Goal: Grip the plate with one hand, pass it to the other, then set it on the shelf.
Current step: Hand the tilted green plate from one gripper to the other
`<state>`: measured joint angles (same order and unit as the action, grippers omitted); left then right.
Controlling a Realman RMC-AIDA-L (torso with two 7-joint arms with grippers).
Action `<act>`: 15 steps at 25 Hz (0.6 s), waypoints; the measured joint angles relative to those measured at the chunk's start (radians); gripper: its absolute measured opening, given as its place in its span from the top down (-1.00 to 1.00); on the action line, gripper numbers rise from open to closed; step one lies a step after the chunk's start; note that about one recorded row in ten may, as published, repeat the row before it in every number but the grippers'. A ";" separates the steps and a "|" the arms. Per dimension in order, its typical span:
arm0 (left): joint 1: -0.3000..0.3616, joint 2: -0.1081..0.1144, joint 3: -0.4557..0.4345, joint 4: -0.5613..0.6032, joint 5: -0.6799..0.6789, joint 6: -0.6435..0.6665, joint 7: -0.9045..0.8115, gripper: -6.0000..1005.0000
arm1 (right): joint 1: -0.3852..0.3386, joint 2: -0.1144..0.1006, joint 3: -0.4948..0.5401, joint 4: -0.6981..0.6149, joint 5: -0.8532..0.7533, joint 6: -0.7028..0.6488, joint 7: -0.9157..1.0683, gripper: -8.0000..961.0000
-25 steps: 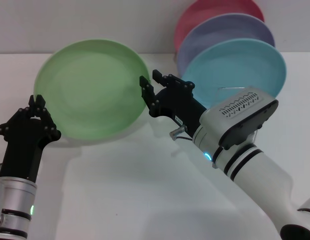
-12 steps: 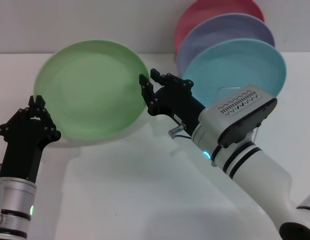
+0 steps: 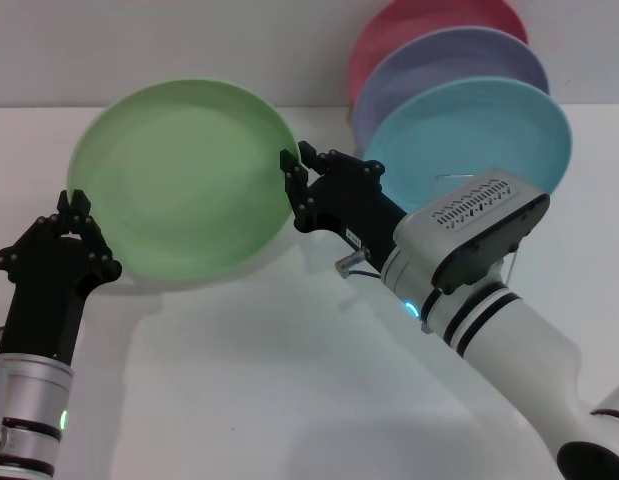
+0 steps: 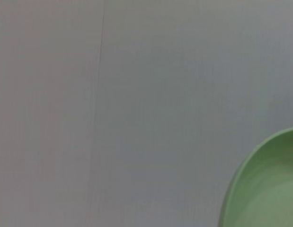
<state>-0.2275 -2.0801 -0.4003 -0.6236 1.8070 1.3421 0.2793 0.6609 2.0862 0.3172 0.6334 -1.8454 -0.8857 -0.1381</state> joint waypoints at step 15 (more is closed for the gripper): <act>-0.001 0.000 0.014 0.001 0.000 0.003 -0.002 0.90 | 0.000 0.000 0.000 -0.001 0.000 0.008 0.000 0.65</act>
<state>-0.2286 -2.0801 -0.3868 -0.6227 1.8070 1.3448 0.2776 0.6612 2.0862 0.3176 0.6320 -1.8454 -0.8773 -0.1380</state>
